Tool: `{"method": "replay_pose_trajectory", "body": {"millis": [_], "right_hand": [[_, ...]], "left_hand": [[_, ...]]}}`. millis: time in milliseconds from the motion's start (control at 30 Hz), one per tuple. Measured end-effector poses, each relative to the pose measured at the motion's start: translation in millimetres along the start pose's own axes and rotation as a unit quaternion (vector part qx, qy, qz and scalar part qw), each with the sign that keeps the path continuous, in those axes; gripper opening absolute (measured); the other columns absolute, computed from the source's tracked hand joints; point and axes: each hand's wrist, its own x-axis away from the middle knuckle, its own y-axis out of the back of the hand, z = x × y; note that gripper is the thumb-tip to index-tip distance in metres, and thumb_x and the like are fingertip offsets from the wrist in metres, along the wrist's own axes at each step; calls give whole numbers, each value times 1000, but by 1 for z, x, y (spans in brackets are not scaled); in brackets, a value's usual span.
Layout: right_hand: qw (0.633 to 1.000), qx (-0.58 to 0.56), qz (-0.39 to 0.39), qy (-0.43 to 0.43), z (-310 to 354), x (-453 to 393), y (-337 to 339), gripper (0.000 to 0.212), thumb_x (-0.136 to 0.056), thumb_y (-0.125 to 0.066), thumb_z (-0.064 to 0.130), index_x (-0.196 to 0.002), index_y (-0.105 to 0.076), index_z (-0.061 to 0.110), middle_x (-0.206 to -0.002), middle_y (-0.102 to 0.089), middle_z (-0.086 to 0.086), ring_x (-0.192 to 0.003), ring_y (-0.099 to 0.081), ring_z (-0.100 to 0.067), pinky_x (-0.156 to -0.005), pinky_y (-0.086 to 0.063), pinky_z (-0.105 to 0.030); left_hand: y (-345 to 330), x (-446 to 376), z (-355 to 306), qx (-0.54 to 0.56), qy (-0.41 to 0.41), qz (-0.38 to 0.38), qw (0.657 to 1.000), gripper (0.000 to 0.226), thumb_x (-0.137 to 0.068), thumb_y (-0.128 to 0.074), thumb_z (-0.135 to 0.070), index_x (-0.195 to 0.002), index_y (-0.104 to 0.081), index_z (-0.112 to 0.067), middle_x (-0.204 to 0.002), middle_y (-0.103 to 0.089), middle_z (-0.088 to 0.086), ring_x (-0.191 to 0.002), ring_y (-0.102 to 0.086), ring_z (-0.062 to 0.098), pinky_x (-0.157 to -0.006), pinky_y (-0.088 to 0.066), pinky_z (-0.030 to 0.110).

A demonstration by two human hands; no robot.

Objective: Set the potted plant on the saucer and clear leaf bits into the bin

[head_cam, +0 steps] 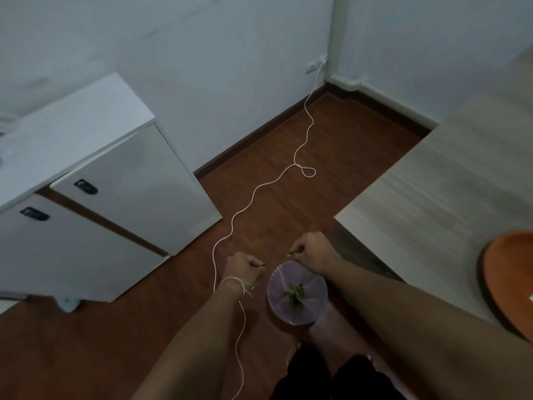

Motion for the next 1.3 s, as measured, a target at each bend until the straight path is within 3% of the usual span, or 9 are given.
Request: {"method": "replay_pose_trajectory", "body": {"millis": [200,367,533,667,800,900,1100,1300], "right_hand": [[1000,-17,-6,-21,-7,2,-4,10,-83,-71,16,-89,-79,13,-92,-78,-2,-69,-61,-5,-66,-47,-19],[999,-14,-1,-40,-15,3,-5,11,-88,-68,18,-90,-78,14,-89,-77,-3,-62,-58,-5,-64,-50,-23],[999,-14,17,-37,-17,4,-8,15,-88,-65,19,-95,-77,15,-96,-77,-3,-76,-67,-11,-73,-56,-27],[999,-18,38,-34,-17,6,-8,16,-87,-65,21,-97,-77,15,-100,-77,-2,-85,-69,-13,-80,-59,-33],[998,-8,51,-40,-18,7,-7,18,-86,-64,24,-91,-77,13,-92,-77,-2,-81,-70,-16,-78,-60,-38],[997,-12,56,-49,-21,9,-6,19,-85,-61,23,-84,-77,14,-82,-76,0,-74,-69,-16,-73,-60,-39],[997,-23,55,-56,-23,12,-2,22,-87,-59,23,-96,-77,15,-98,-77,-2,-82,-69,-14,-77,-58,-31],[997,-27,41,-63,-28,17,9,22,-86,-58,22,-96,-76,15,-100,-77,-1,-87,-69,-15,-83,-59,-36]], "left_hand": [[-14,-6,-7,0,-29,14,999,14,-72,-75,-14,-85,-78,-11,-85,-77,9,-77,-71,18,-74,-55,25],[-20,-12,-16,-13,-50,27,998,16,-77,-69,-14,-91,-77,-12,-91,-78,8,-85,-71,20,-82,-56,27],[-25,-16,-18,-34,-60,36,997,21,-83,-57,-12,-90,-76,-12,-89,-77,10,-78,-72,25,-76,-60,34],[-29,-17,-17,-58,-57,50,995,23,-85,-53,-19,-87,-74,-9,-85,-76,14,-80,-71,31,-76,-57,31],[-33,-20,-18,-84,-67,64,992,27,-85,-49,-22,-74,-66,-4,-76,-72,20,-78,-67,39,-69,-55,38],[-36,-21,-19,-99,-79,76,989,27,-86,-46,-23,-84,-68,-8,-86,-73,18,-87,-67,38,-76,-54,37],[-40,-17,-22,-114,-90,87,985,27,-89,-49,-21,-96,-71,-7,-104,-71,21,-102,-63,40,-85,-51,36],[-41,-15,-25,-133,-89,97,982,29,-89,-44,-20,-76,-65,-4,-87,-70,22,-88,-63,42,-75,-50,38]]}}
